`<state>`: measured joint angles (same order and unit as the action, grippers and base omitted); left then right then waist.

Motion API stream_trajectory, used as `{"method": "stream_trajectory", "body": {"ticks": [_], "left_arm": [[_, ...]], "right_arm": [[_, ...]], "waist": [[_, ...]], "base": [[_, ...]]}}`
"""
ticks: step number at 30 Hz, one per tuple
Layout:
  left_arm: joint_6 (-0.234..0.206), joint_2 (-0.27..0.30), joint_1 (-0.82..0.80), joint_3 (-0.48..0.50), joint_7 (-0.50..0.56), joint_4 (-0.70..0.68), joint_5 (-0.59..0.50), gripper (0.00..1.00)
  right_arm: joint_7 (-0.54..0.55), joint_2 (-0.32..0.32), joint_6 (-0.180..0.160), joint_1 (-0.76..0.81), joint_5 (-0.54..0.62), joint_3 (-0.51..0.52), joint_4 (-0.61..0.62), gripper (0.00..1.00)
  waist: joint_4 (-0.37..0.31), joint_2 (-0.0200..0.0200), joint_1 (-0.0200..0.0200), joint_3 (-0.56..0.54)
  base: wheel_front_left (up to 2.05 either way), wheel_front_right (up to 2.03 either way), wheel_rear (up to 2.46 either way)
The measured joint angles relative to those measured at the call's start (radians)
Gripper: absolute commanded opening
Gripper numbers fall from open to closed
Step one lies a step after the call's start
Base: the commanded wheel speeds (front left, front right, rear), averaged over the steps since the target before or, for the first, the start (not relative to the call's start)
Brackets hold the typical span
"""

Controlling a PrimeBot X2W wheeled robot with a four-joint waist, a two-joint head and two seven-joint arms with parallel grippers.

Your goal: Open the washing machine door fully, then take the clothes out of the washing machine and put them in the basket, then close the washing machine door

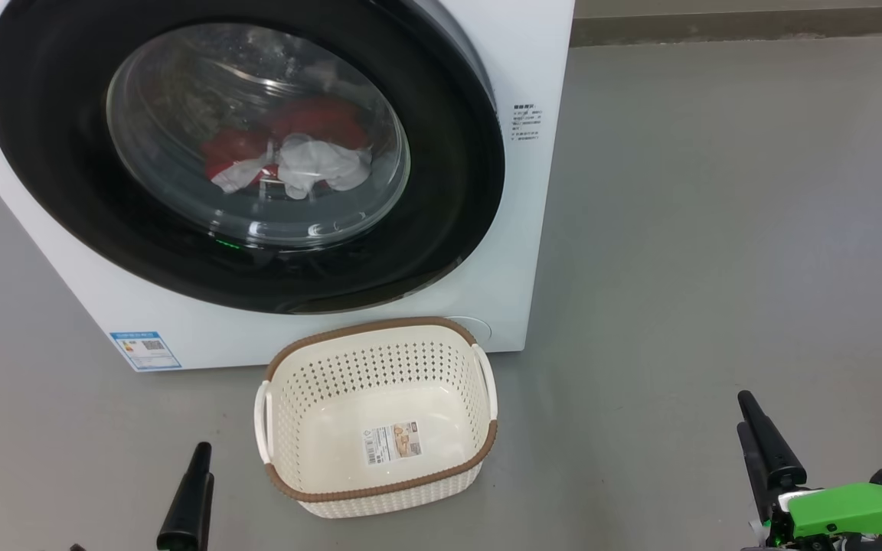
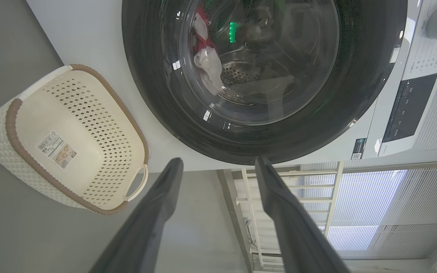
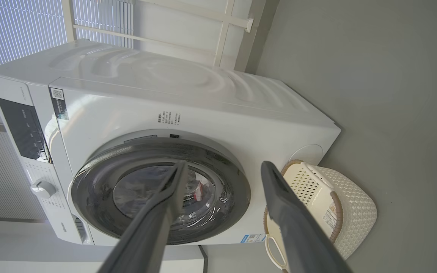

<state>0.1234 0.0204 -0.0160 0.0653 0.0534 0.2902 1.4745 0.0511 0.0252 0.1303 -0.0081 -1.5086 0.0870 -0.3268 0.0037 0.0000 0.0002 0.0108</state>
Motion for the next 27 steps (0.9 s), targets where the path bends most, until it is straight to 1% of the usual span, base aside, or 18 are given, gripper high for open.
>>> {"method": "stream_trajectory", "body": {"ticks": [5,13,20,22,27], "left_arm": [[0.000,0.002,0.002,-0.006,-0.016,-0.003,-0.098,1.00],[0.000,0.002,0.017,-0.007,-0.039,-0.023,-0.212,1.00],[0.000,0.002,0.019,-0.006,-0.057,-0.036,-0.330,1.00],[0.000,0.002,0.019,-0.006,-0.058,-0.039,-0.348,1.00],[-0.001,0.002,0.020,-0.008,-0.074,-0.046,-0.428,1.00]], "right_arm": [[-0.015,0.004,0.000,0.000,0.043,-0.006,0.002,1.00],[-0.035,0.017,0.000,0.000,0.148,-0.028,0.005,1.00],[-0.059,0.028,0.000,0.000,0.221,-0.044,0.005,1.00],[-0.062,0.031,0.000,0.000,0.231,-0.047,0.006,1.00],[-0.076,0.039,0.000,0.000,0.300,-0.069,0.005,1.00]], "waist": [[0.001,0.0000,0.0000,0.002],[0.003,0.0000,-0.0001,0.007],[0.003,0.0000,-0.0001,0.008],[0.003,0.0000,0.0000,0.008],[0.004,0.0000,0.0000,0.009]], "base": [[0.00,0.00,0.00],[0.00,0.00,0.00],[0.00,0.00,0.00],[0.00,0.00,0.00],[0.00,0.00,0.00]]}}
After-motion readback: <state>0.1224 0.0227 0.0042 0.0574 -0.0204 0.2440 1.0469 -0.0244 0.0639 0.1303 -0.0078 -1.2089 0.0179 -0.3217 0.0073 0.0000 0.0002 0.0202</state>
